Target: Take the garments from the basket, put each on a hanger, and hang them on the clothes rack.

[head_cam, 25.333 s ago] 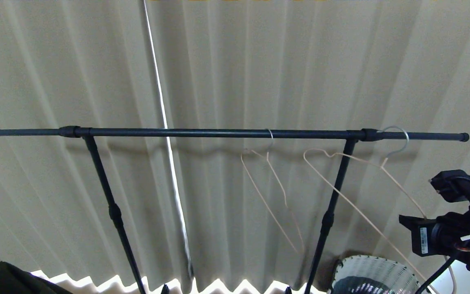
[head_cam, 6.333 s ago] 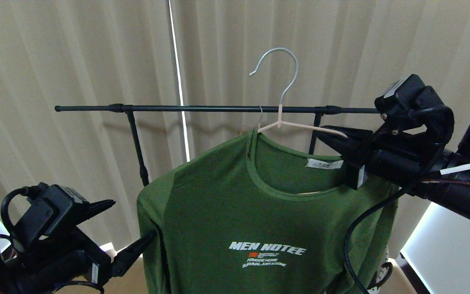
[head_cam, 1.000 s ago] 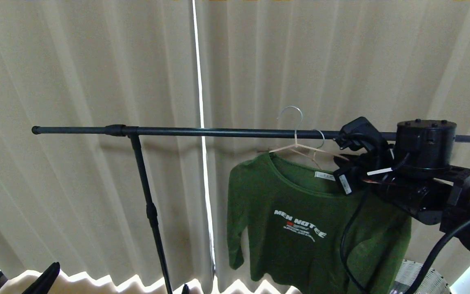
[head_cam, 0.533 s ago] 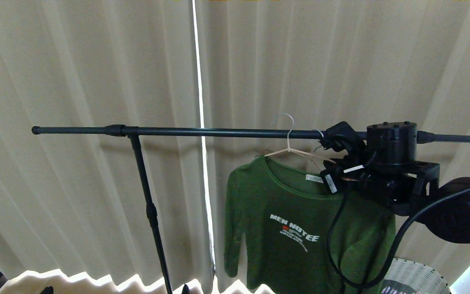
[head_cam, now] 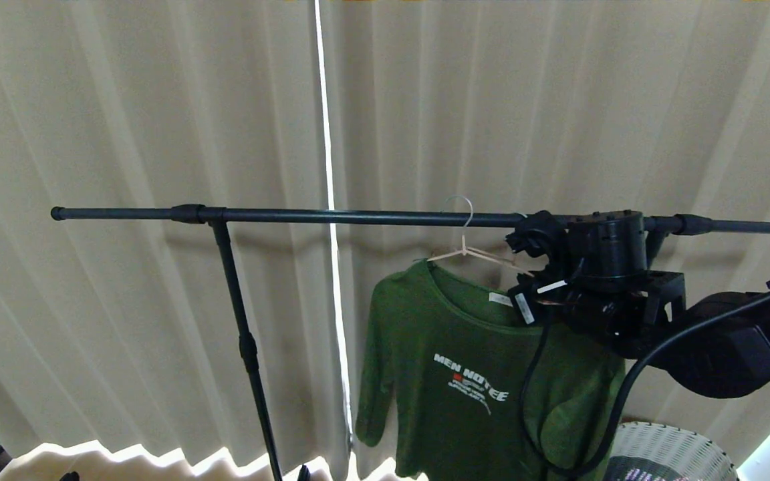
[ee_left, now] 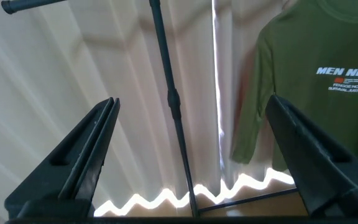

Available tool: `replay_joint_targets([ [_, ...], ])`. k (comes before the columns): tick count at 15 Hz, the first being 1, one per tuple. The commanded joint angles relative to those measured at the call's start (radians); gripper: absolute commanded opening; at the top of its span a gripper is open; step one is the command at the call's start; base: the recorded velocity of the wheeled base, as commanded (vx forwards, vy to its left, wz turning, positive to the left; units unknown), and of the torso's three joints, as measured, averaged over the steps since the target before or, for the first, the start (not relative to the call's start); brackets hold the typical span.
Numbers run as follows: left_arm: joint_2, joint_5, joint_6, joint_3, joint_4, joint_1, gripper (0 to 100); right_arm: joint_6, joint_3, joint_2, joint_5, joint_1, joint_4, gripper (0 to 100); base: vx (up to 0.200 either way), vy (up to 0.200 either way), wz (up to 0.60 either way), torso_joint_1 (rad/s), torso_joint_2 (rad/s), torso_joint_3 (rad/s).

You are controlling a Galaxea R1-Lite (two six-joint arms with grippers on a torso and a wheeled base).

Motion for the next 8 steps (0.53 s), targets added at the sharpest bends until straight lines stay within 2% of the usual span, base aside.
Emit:
replay_joint_targets([
  [1, 0.000, 0.000, 0.000, 0.000, 0.000, 0.000, 100, -0.001, -0.001, 0.017, -0.002, 0.019, 0.005, 0, 0.000, 0.000, 0.00, 0.000, 0.00, 0.000],
  [8, -0.001, 0.000, 0.000, 0.000, 0.001, -0.002, 100, -0.004, -0.028, 0.050, -0.013, 0.049, 0.008, 0, 0.000, 0.000, 0.00, 0.000, 0.00, 0.000],
])
